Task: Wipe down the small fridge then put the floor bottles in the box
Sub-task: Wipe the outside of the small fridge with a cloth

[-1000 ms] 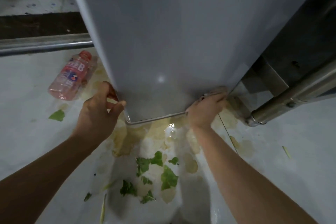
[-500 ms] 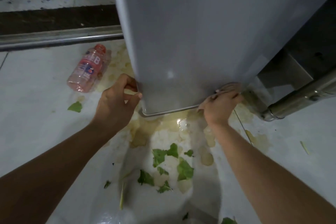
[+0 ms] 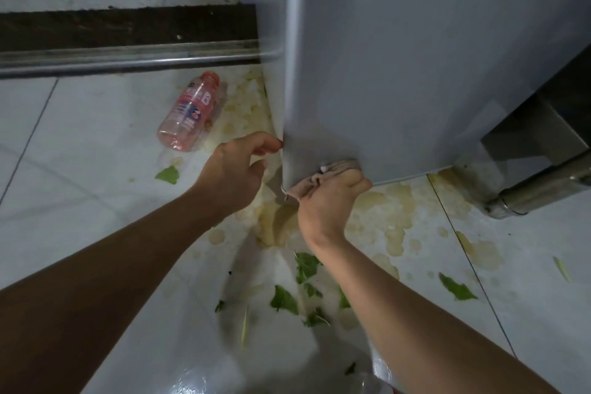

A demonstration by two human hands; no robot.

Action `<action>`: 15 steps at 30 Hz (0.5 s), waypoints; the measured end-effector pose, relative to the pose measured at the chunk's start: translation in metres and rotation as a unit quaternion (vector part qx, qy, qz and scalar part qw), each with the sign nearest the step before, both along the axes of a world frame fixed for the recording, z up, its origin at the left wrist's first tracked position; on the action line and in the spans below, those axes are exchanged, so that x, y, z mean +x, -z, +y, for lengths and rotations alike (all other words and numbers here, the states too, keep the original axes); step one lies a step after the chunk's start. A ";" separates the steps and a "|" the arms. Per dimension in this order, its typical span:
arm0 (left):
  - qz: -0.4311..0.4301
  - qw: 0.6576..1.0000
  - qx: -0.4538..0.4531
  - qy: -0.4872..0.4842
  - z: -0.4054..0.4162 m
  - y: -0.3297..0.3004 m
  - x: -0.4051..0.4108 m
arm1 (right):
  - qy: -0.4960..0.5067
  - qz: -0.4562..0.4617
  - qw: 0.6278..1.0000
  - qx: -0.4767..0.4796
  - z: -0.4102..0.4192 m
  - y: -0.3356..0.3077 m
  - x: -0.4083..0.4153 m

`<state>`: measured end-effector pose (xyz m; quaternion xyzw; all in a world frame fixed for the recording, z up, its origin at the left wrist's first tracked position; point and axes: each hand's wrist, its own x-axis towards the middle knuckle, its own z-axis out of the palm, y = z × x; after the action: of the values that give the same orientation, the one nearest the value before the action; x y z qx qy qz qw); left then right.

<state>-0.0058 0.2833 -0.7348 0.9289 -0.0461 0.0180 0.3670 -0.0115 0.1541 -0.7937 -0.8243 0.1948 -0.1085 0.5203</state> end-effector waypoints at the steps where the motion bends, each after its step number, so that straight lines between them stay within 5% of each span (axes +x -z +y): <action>1: -0.003 1.000 0.003 -0.005 0.002 -0.001 -0.002 | -0.016 0.018 0.999 -0.027 0.008 -0.004 -0.003; 5: 0.002 0.999 0.001 -0.039 0.009 -0.003 -0.008 | -0.077 0.038 0.994 -0.063 0.034 -0.010 -0.013; 15: -0.002 0.998 -0.013 -0.061 0.028 -0.004 -0.019 | 0.042 0.110 0.992 0.052 0.047 0.004 0.007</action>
<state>-0.0247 0.3110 -0.7303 0.9251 0.0097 0.0430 0.3772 -0.0049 0.2008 -0.7975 -0.7945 0.2906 -0.0284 0.5325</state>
